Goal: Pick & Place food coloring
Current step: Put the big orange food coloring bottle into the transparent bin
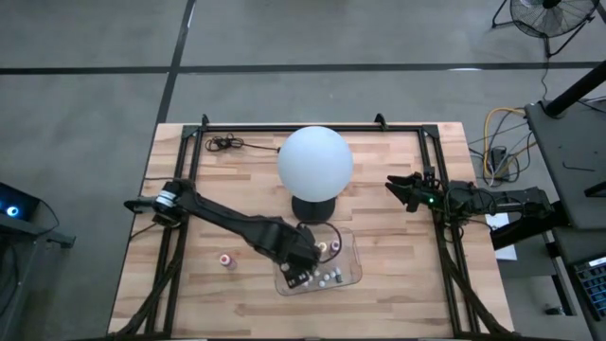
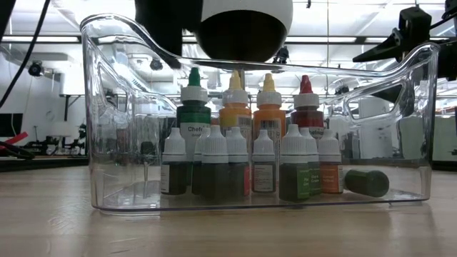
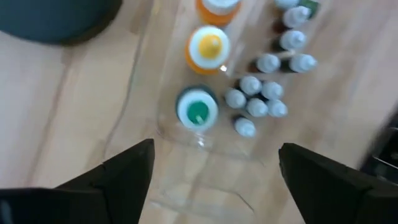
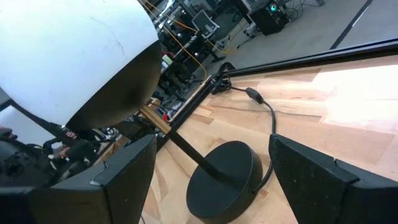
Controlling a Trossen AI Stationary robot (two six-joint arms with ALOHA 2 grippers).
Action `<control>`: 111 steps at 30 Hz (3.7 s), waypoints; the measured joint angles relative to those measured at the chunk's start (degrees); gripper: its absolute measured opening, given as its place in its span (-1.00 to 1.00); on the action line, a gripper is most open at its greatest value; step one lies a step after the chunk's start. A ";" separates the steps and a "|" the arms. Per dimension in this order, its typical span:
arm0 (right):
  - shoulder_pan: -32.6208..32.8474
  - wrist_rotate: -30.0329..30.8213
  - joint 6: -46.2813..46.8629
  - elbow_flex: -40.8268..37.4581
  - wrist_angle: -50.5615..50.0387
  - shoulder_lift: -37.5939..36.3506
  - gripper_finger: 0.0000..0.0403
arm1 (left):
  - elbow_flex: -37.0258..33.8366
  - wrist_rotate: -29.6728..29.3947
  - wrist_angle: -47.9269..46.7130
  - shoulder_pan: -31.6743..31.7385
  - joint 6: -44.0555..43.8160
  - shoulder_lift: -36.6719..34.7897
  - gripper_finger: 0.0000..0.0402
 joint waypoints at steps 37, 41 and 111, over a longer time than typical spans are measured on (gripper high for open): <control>0.00 0.03 0.00 0.01 0.00 0.00 0.50 | -19.45 -3.23 -14.07 -9.57 -26.58 -25.81 0.57; 0.00 0.03 -0.01 0.02 0.01 0.00 0.50 | -27.35 -3.11 -9.92 -10.45 -29.57 -27.98 0.56; 0.00 0.03 0.00 0.02 0.00 0.00 0.50 | -51.02 1.70 13.61 -16.98 -31.46 -30.40 -0.41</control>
